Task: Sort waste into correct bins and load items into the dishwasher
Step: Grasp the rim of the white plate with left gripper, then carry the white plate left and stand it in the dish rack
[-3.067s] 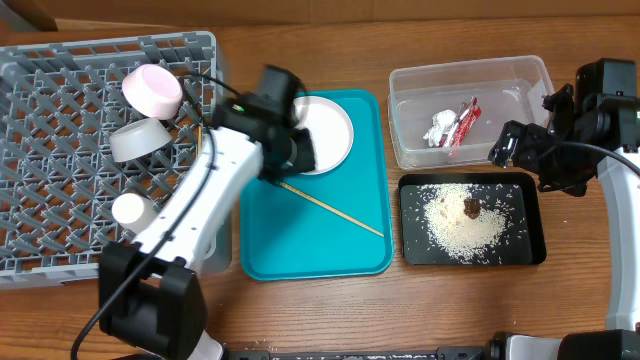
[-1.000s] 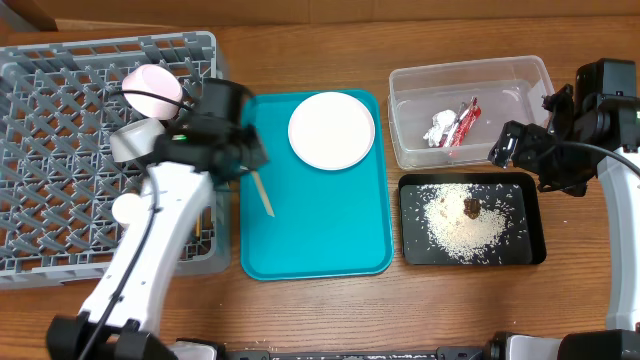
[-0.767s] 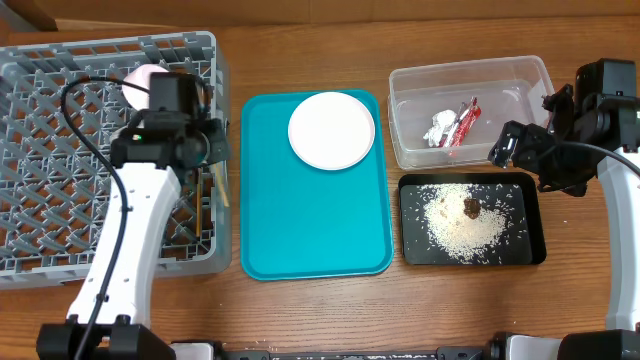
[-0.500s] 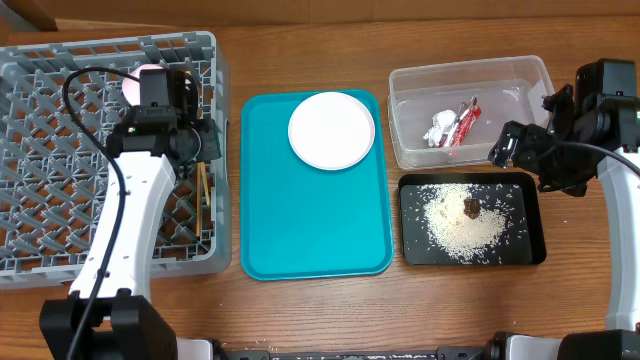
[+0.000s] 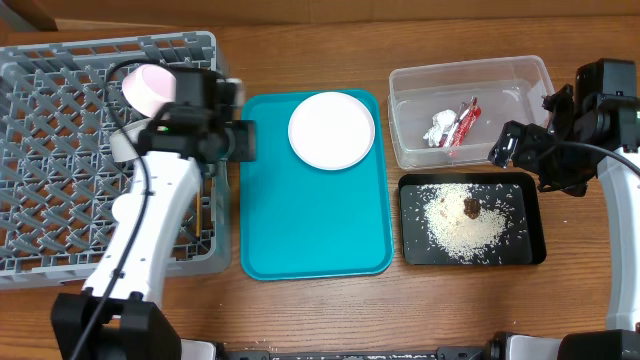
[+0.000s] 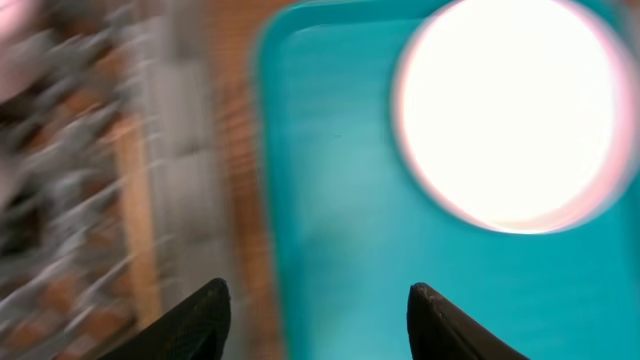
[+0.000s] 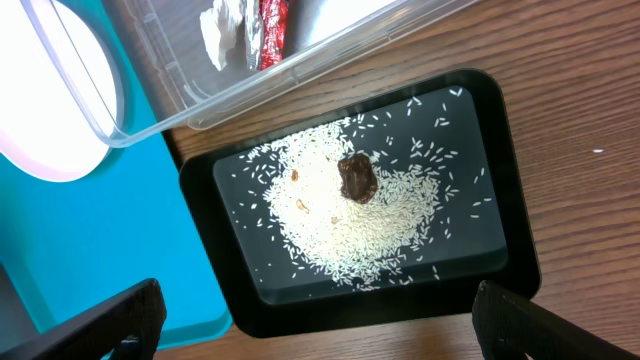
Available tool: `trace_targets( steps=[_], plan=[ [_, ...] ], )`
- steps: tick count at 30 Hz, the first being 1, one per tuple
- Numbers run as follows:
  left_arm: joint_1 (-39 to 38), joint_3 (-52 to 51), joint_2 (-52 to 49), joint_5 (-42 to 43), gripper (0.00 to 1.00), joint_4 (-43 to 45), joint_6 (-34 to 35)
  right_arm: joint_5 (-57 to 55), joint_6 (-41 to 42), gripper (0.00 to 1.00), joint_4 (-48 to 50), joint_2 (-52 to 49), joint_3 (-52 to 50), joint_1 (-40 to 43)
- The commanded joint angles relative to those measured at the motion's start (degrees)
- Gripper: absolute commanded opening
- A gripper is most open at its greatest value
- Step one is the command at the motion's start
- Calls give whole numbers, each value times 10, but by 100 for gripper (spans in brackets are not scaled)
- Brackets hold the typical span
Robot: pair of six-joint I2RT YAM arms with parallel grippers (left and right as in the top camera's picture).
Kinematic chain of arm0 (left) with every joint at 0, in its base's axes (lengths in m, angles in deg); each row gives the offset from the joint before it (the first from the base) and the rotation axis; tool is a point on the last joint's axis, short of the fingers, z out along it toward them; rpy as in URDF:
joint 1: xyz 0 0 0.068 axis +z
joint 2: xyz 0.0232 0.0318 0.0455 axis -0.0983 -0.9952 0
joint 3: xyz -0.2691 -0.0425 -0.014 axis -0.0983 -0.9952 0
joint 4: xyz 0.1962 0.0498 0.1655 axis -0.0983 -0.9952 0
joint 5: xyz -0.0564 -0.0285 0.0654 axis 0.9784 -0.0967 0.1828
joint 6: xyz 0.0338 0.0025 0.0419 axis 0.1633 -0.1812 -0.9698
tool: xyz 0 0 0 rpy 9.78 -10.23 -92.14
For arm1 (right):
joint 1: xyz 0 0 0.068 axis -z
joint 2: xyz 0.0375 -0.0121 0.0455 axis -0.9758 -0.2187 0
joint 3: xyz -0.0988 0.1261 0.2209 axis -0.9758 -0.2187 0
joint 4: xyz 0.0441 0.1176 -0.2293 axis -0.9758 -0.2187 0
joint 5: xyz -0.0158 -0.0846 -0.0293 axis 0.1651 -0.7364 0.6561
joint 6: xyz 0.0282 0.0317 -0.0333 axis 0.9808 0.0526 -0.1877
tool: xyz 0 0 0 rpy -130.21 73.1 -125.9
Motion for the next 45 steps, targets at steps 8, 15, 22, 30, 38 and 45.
trace_targets(
  steps=[8,15,22,30,38,45],
  plan=[
    [-188,15,-74,-14,79,120,-114,-5,0,100,4,5,15,1],
    [-216,15,-179,-23,87,189,-120,-5,0,100,3,5,15,1],
    [-216,15,-244,-23,77,175,-119,-5,0,100,4,5,15,1],
    [-216,15,-245,-22,17,97,-106,-5,0,100,4,5,15,1],
    [-216,29,-200,-21,4,78,-74,-5,0,100,3,5,15,1],
    [-203,99,-99,-23,4,34,-46,-5,0,100,3,5,15,1]
  ],
)
